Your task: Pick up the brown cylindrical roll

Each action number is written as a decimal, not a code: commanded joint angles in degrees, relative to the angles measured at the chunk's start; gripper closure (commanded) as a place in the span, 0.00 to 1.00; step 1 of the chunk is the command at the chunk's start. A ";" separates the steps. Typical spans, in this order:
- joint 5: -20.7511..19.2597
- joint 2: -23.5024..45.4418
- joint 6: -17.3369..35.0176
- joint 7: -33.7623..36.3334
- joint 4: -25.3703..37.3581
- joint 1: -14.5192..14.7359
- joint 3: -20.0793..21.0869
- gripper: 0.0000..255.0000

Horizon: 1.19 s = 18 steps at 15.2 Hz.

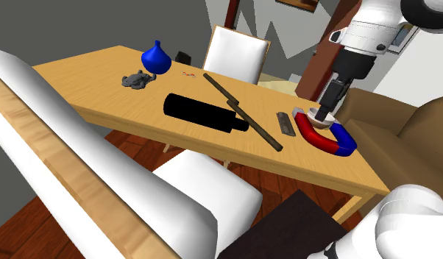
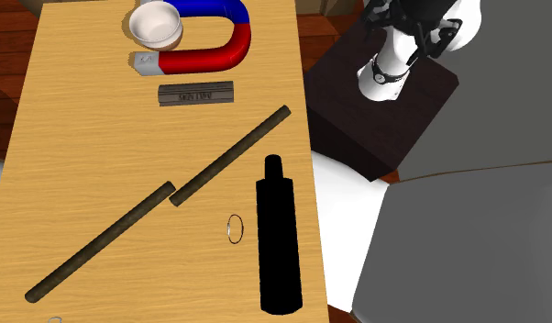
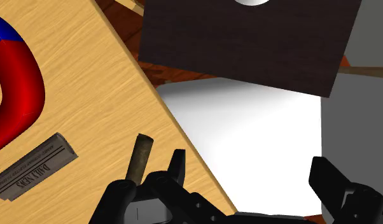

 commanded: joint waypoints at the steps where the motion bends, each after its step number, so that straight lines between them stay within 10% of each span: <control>1: 0.00 0.00 0.00 0.00 0.00 0.00 0.00 0.00; 18: 0.62 29.86 27.38 -2.26 4.48 -3.92 -8.49 0.00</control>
